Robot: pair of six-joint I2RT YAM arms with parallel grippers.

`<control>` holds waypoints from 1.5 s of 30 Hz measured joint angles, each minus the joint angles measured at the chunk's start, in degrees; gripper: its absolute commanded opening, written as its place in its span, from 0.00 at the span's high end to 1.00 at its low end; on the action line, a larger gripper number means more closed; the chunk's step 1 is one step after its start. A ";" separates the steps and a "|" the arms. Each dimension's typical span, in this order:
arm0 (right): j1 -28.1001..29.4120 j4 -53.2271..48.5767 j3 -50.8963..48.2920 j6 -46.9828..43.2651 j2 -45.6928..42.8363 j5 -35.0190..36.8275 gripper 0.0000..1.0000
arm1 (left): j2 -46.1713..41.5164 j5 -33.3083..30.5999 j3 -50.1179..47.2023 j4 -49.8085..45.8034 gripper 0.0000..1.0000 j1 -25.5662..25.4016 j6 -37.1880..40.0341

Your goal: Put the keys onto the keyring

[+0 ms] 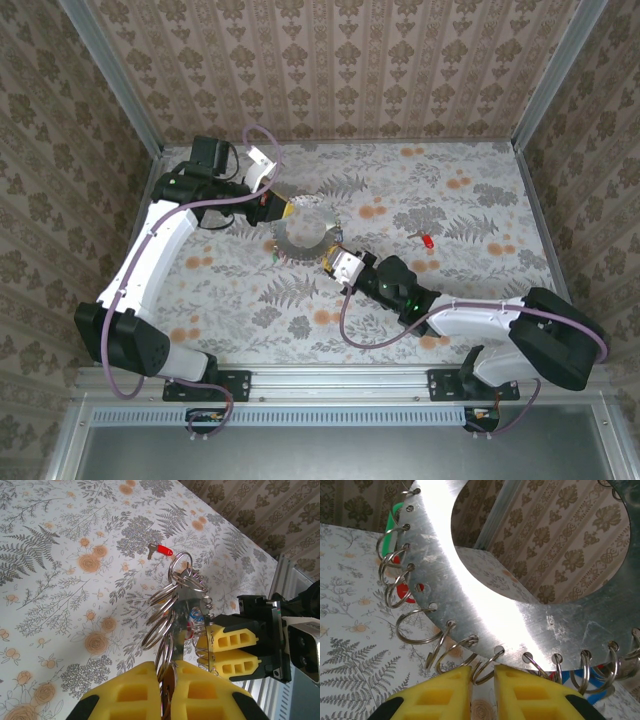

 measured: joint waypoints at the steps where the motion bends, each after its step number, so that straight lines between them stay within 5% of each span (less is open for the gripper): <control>1: 0.00 0.46 0.00 0.00 0.20 0.17 0.82 | -0.04 0.00 0.00 0.00 1.00 0.00 -0.02; 16: 0.00 4.31 0.04 0.52 3.26 1.25 0.86 | -0.20 -0.04 0.00 0.04 1.00 0.00 -0.20; 23: 0.00 4.96 -0.83 1.22 2.84 1.42 0.79 | -0.22 -0.09 0.00 0.04 1.00 0.00 -0.22; 30: -0.92 0.42 -6.58 1.70 -9.18 -1.09 0.79 | -0.46 -0.20 0.70 -3.41 1.00 0.00 1.97; 36: -7.56 -8.79 -6.99 3.23 -21.68 -6.45 0.79 | 2.99 -1.36 7.43 -12.44 1.00 -0.92 7.19; 45: -10.95 -17.09 -6.97 3.82 -21.22 -13.99 0.79 | 11.32 -5.20 13.70 -22.25 1.00 -3.80 12.81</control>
